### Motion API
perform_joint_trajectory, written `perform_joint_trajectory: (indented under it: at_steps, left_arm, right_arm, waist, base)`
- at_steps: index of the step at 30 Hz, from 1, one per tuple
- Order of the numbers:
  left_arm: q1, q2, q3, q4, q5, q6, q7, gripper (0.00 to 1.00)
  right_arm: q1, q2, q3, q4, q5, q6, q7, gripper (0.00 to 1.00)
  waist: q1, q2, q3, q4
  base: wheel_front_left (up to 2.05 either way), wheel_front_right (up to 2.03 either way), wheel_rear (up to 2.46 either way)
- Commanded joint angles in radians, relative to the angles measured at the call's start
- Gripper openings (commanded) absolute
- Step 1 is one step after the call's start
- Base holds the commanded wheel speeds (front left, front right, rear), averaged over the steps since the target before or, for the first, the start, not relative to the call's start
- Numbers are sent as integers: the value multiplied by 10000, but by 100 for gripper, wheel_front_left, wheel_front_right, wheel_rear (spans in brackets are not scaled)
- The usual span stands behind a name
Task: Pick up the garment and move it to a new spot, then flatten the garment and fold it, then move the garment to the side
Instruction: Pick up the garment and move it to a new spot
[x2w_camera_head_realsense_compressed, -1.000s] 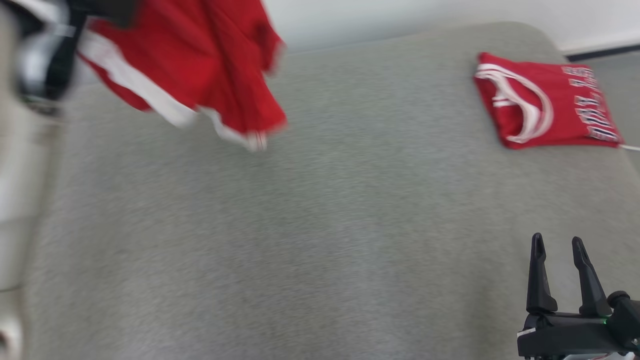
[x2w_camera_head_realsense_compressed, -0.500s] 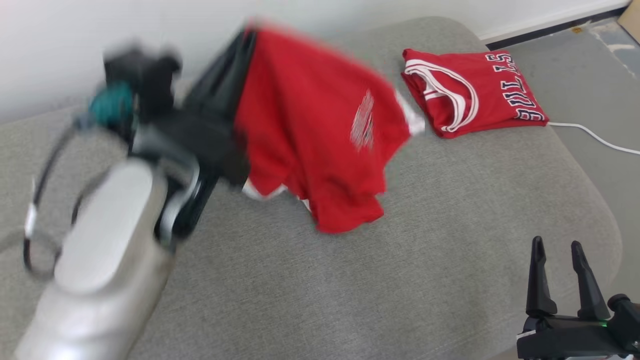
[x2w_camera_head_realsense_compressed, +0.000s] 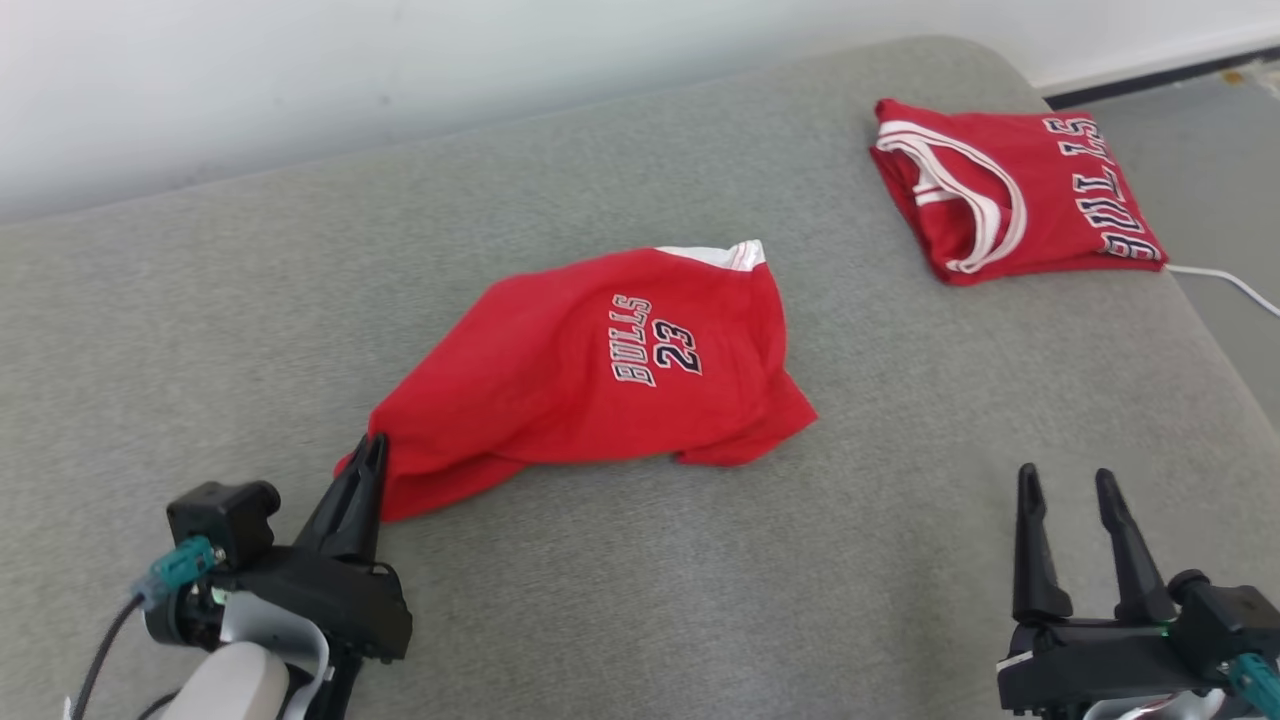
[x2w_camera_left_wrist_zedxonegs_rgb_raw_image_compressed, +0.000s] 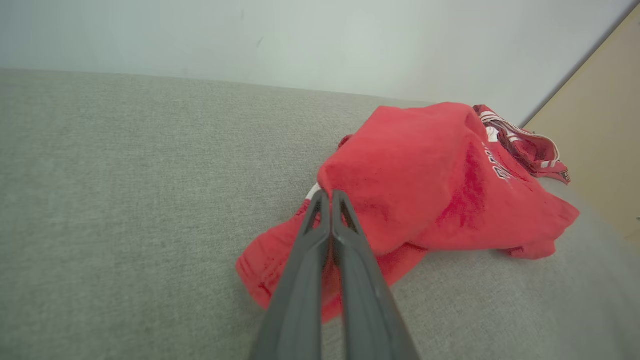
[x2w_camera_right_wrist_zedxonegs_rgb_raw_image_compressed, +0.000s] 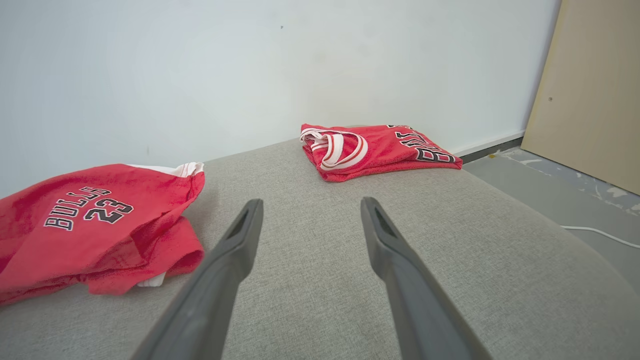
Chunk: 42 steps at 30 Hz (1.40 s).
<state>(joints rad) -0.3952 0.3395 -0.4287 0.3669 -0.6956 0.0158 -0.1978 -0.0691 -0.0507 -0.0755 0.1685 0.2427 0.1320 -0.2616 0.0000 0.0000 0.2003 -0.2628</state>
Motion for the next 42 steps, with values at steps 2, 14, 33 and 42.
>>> perform_joint_trajectory:
  at_steps: [2,14,33,42]
  left_arm:
    - [240,-131,46,17,72,-63,-371,100]
    - [1195,-376,1988,-1702,1655,-97,-662,100]
    - [4348,-1727,4683,-3028,4125,-1023,-663,100]
    - [4502,-2260,5170,-2768,4733,-1284,-663,100]
  right_arm:
    - [8,1,151,43,-161,-28,-41,100]
    - [350,-109,347,-158,-571,-28,-41,100]
    - [997,-251,763,-326,-312,-28,96,100]
    - [1093,-172,1134,-57,-275,-28,62,100]
  waist:
    - [0,0,-310,417]
    - [0,0,-1446,1553]
    - [0,0,-2136,2364]
    - [0,0,-2107,2418]
  base:
    - [0,0,0]
    - [0,0,0]
    - [0,0,0]
    - [0,0,0]
